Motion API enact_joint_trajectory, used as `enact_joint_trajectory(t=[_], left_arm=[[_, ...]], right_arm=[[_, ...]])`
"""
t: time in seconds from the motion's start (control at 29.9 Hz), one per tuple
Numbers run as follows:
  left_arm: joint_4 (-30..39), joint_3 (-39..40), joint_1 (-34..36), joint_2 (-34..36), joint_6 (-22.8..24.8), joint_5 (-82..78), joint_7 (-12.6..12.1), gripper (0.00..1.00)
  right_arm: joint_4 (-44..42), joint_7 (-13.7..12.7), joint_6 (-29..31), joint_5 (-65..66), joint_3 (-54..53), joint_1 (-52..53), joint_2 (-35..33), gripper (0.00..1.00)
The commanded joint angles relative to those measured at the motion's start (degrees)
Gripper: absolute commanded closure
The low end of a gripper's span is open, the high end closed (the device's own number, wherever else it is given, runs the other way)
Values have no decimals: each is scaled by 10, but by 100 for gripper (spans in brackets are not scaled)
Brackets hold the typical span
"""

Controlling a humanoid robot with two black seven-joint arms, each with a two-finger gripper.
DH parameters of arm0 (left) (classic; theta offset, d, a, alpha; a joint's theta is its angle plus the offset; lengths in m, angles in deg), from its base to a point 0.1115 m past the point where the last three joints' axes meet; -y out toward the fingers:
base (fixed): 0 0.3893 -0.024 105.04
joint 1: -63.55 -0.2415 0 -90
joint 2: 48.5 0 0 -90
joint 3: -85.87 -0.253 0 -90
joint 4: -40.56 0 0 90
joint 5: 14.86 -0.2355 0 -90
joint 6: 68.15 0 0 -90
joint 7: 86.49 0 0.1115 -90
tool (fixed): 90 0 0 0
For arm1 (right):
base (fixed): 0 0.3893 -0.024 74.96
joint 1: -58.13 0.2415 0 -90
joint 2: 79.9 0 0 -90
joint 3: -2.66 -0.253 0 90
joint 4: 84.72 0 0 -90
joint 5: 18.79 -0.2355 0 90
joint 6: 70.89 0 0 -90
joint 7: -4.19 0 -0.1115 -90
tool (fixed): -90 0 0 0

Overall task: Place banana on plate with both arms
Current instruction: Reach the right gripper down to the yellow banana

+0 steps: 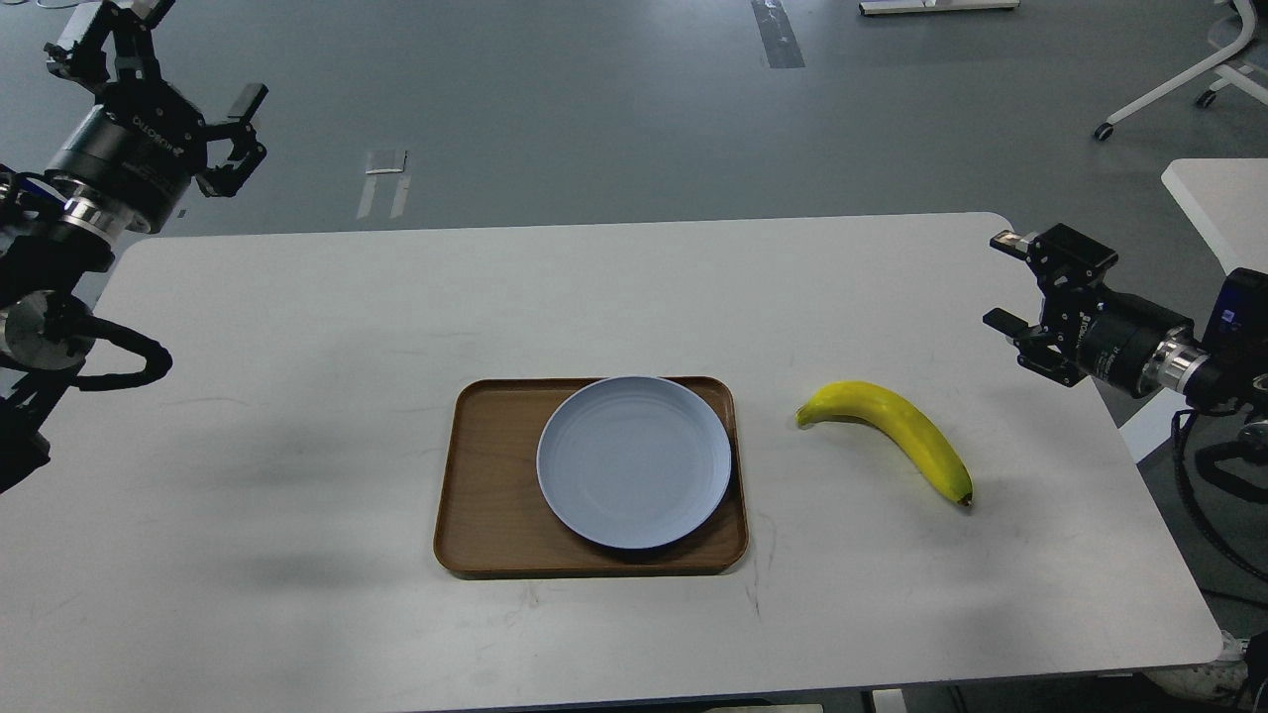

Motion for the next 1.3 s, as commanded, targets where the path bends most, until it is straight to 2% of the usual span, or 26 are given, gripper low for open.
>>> enact_joint_trajectory(t=[0.0,0.13,0.23,0.5,1.1,1.27], left_arm=[[0,2,-1,-9,0,0,0,1],[0,1,-2,-14,0,-1,0,1],[0,0,-1,-14,0,-1,0,1],[1,-5,-1,-25,0,-1,0,1],[0,-6,2,-38,0,-1,0,1],[1,-6,3,-37,0,-2,0,1]], right_arm=[[50,0,0,188,5,26,-45,0],[71,0,0,361,49,83,-52,0],[73,0,0,433,120,139,-46,0],[66,0,0,481,253,212,19,0],[15,0,0,493,323,223,99,0],[14,0,-8,493,332,224,114,10]])
